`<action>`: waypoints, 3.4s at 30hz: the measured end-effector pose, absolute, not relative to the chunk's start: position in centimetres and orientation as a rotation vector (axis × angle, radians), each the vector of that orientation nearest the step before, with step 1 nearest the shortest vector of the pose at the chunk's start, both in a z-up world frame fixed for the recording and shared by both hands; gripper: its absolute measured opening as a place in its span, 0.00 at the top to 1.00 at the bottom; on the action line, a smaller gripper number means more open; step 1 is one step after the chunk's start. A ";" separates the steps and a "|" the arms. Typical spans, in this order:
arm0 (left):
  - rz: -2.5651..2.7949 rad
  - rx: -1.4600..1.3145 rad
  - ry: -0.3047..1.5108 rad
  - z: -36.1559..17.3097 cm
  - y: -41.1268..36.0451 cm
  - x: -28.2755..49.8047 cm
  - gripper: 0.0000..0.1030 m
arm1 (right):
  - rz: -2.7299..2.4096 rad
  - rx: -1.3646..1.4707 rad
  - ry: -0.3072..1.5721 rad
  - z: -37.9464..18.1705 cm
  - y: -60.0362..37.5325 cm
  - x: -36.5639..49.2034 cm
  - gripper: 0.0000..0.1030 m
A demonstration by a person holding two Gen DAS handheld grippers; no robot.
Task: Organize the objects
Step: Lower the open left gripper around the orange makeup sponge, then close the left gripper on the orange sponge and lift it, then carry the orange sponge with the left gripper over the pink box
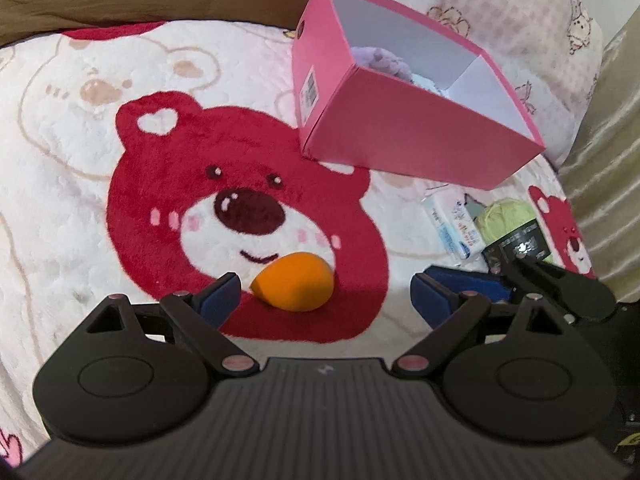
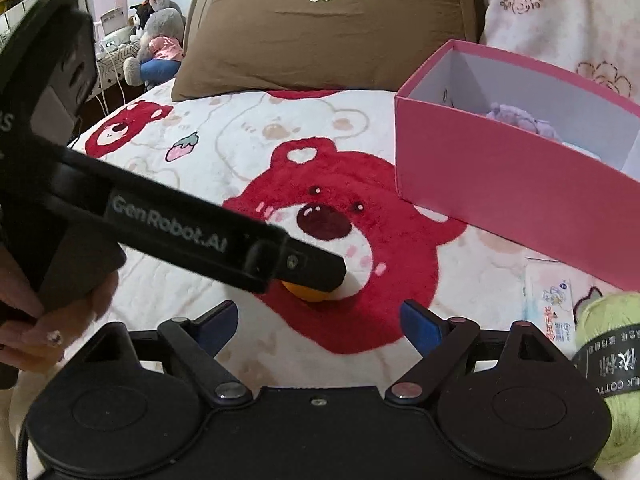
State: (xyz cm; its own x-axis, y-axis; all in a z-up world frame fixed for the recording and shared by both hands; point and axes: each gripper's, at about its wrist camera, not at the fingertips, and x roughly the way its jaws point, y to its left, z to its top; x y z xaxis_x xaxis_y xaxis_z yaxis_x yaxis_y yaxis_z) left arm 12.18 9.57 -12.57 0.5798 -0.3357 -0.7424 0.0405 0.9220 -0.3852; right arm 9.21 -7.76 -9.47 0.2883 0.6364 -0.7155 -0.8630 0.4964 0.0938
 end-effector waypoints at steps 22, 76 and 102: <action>-0.262 -0.439 0.951 -15.4 11.9 13.1 0.46 | 1.031 -0.380 0.804 -12.1 -3.6 10.4 0.50; -0.313 -0.374 0.945 -8.6 10.7 10.4 0.55 | 1.016 -0.408 0.741 -7.1 -4.2 8.3 0.47; -0.423 -0.320 0.910 -2.9 6.1 7.3 0.54 | 0.985 -0.293 0.772 -2.7 -9.9 6.8 0.32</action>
State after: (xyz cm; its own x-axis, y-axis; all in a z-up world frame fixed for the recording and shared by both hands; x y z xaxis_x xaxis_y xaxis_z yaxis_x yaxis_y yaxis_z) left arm 7.33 6.13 -2.86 0.5415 -0.4819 -0.6889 0.2167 0.8718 -0.4394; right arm 6.77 -9.94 -2.74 0.3191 0.6369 -0.7018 -0.8338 0.5407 0.1116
